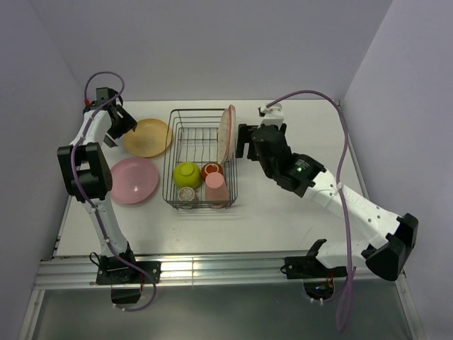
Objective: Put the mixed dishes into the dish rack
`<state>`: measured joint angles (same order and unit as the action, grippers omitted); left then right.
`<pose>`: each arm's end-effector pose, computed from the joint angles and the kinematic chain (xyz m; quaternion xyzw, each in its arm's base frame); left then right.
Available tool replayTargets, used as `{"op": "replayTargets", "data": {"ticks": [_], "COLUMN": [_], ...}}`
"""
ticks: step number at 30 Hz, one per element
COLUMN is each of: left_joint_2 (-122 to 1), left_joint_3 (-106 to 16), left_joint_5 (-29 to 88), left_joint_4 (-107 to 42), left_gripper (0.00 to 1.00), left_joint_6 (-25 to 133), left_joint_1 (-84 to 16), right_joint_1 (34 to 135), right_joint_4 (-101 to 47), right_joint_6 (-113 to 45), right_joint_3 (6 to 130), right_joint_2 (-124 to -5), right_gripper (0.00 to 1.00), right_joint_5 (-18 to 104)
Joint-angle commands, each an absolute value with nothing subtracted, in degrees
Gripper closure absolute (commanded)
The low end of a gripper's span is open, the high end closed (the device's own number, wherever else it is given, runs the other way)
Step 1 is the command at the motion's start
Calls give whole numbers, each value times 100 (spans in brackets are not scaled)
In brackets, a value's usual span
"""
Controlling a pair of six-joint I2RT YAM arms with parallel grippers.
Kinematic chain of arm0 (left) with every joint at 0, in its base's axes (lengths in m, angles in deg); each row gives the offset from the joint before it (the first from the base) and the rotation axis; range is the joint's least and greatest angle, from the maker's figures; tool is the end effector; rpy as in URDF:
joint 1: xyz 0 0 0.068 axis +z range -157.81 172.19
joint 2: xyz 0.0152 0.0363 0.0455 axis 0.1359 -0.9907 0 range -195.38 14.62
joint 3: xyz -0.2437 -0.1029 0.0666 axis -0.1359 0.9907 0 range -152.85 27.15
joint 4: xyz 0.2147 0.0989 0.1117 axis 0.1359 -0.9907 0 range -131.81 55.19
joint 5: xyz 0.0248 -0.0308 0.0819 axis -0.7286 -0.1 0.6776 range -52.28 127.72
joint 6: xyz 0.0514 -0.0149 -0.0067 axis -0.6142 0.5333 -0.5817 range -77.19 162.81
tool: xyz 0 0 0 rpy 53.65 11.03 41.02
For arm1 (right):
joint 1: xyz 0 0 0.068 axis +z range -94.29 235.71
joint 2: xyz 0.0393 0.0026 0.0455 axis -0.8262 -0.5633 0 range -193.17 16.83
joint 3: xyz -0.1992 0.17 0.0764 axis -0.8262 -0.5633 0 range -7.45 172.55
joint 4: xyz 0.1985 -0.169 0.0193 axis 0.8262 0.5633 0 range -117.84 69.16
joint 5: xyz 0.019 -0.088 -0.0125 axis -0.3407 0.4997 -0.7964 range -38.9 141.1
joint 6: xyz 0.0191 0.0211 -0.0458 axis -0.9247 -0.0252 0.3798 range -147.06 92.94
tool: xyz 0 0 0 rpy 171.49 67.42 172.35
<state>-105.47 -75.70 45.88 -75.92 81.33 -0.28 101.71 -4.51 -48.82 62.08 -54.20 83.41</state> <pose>0.4568 0.0655 0.2335 -0.3932 0.8756 -0.0067 0.2804 0.2047 0.1846 0.3730 -0.0233 0.8227 0.0937 0.5602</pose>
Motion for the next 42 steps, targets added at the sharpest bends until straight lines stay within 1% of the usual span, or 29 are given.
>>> {"op": "replayTargets", "data": {"ticks": [1, 5, 7, 9, 11, 12, 13, 15, 16, 17, 19, 20, 22, 23, 25, 26, 30, 31, 32, 34, 35, 37, 38, 41, 42], "left_joint_2": [-10623, -10903, -11035, -11228, -11360, -11387, -11413, -11466, -11510, -11606, -11616, -11442, -11082, -10610, -10168, -9757, -8779, -8542, -7974, -7417, -6927, -6494, -6135, -5537, -5395], "left_joint_3": [-7551, -7542, -7568, -7603, -7673, -7691, -7735, -7779, -7927, -8042, -8253, -8254, -7905, -7754, -7403, -7340, -7024, -6719, -6533, -5955, -5812, -5417, -5302, -4810, -4582], "left_joint_5": [4993, 4906, 4853, 4844, 4800, 4809, 4853, 4906, 4932, 4897, 4836, 4809, 4634, 4538, 4274, 4221, 3974, 3826, 3677, 3291, 2819, 2307, 1834, 858, 706], "left_joint_4": [-7735, -7691, -7656, -7647, -7647, -7630, -7630, -7586, -7655, -7761, -7893, -7920, -7763, -7518, -7349, -7288, -7182, -7086, -6954, -6455, -6330, -5910, -5768, -5100, -4959], "left_gripper": [9, 12, 16, 21, 35, 44, 61, 77, 98, 100, 100, 100, 100, 100, 100, 100, 100, 100, 100, 100, 100, 100, 100, 100, 100], "left_joint_6": [7999, 8016, 8034, 8052, 8025, 8008, 7990, 7938, 7894, 7876, 7867, 7893, 7998, 8051, 8148, 8157, 8209, 8306, 8367, 8508, 8561, 8675, 8710, 8921, 8974], "left_joint_1": [10, 1, 10, 1, 1, 1, 1, 19, 36, 53, 141, 176, 343, 474, 607, 694, 783, 783, 783, 783, 783, 757, 713, 591, 538], "right_joint_1": [10186, 10186, 10186, 10186, 10186, 10194, 10186, 10186, 10186, 10186, 10194, 10194, 10194, 10194, 10194, 10194, 10194, 10194, 10194, 10186, 10194, 10186, 10186, 10186, 10177], "right_joint_4": [-789, -719, -693, -579, -456, -429, -420, -359, -333, -306, -271, -192, -78, 10, 54, 28, -7, -42, -103, -148, -139, -130, -208, -559, -622], "right_joint_6": [-4851, -4833, -4842, -4868, -4877, -4894, -4903, -4947, -4965, -5000, -5061, -5088, -5211, -5281, -5369, -5430, -5624, -5633, -5650, -5633, -5650, -5720, -5790, -5888, -5879], "right_joint_3": [6180, 6163, 6128, 6128, 6119, 6084, 6058, 6022, 6022, 6022, 6048, 6066, 6224, 6311, 6373, 6409, 6488, 6488, 6514, 6619, 6776, 6962, 7111, 7339, 7419], "right_joint_2": [-4971, -4831, -4795, -4751, -4664, -4620, -4567, -4418, -4374, -4286, -4259, -4285, -4355, -4434, -4513, -4514, -4540, -4540, -4557, -4627, -4750, -4943, -4988, -5181, -5251], "right_gripper": [11, 11, 11, 11, 11, 11, 11, 11, 11, 11, 11, 11, 11, 11, 11, 11, 11, 11, 11, 11, 11, 9, 9, 8, 8], "right_joint_5": [8485, 8476, 8485, 8502, 8529, 8581, 8590, 8625, 8625, 8608, 8529, 8485, 8363, 8301, 8030, 7915, 7440, 7335, 7125, 6852, 6728, 6324, 6166, 5472, 5279]}}
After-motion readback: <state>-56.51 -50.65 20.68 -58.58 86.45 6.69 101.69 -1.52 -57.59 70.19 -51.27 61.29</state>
